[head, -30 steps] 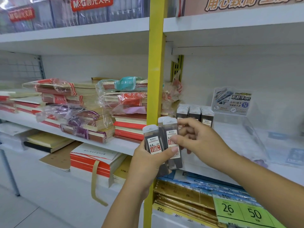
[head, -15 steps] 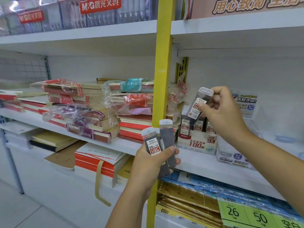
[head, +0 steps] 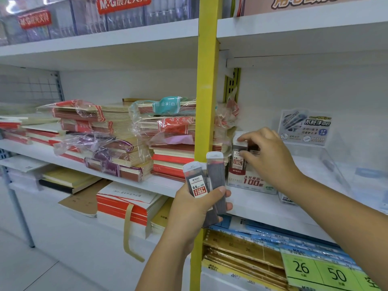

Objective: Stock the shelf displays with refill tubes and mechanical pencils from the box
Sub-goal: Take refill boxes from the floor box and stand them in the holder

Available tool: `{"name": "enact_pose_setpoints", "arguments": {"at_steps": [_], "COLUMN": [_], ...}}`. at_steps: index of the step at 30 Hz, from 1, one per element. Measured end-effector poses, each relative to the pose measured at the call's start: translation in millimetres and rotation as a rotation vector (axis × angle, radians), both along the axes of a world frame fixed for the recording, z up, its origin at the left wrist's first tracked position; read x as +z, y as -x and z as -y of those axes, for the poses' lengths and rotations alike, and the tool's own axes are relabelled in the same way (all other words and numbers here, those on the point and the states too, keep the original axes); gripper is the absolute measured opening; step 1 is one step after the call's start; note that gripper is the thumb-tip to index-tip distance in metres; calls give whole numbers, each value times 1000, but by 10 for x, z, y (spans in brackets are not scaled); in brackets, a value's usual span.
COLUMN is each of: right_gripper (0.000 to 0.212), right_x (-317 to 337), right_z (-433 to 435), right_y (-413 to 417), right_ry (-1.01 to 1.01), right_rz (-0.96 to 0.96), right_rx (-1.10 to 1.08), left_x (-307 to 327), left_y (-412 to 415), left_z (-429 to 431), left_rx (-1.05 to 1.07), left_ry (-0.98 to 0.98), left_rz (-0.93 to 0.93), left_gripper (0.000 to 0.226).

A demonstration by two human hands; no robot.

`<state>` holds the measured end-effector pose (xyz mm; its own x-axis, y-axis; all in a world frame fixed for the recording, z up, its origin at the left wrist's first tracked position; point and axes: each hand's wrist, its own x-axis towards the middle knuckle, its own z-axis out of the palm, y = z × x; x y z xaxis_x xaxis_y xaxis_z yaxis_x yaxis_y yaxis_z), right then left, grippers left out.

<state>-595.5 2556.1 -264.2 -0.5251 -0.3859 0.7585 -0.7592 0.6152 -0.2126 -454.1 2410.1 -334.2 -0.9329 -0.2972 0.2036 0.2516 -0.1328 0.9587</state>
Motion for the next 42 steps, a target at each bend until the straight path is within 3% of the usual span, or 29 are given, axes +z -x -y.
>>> {"name": "enact_pose_setpoints", "arguments": {"at_steps": [6,10,12,17,23,28,30,34,37,42], "right_gripper": [41,35,30,37,32,30,19,25,30,24], "right_x": [-8,1,4,-34,21,24,114,372,486,488], "right_z": [-88,-138,-150,-95,-174,-153,-177,-295,-315,-271], "right_y": [-51,-243,-373,-601,-627,-656,-634,-502,-392,-190], "right_ry": [-40,29,87,187,273,233,300,385,286,91], "right_rz": [21,9,105,646,739,651,577,365,219,263], "right_rx": [-70,40,170,531,649,578,531,400,351,203], "left_x": [-3,0,-1,13,14,-4,-19,-32,-23,-31], "left_y": [8,9,9,-5,-26,-3,9,32,32,39], "left_z": [-49,-81,-91,-111,-84,-72,-68,-12,-3,1], "left_rx": [-17,-26,-28,-63,-181,-219,-189,-117,-110,-111], "left_ry": [13,18,38,61,26,24,-12,-28,36,35], "left_rz": [17,13,12,11,39,40,41,32,-15,-12], "left_gripper": [26,27,27,27,28,45,41,30,33,26]}}
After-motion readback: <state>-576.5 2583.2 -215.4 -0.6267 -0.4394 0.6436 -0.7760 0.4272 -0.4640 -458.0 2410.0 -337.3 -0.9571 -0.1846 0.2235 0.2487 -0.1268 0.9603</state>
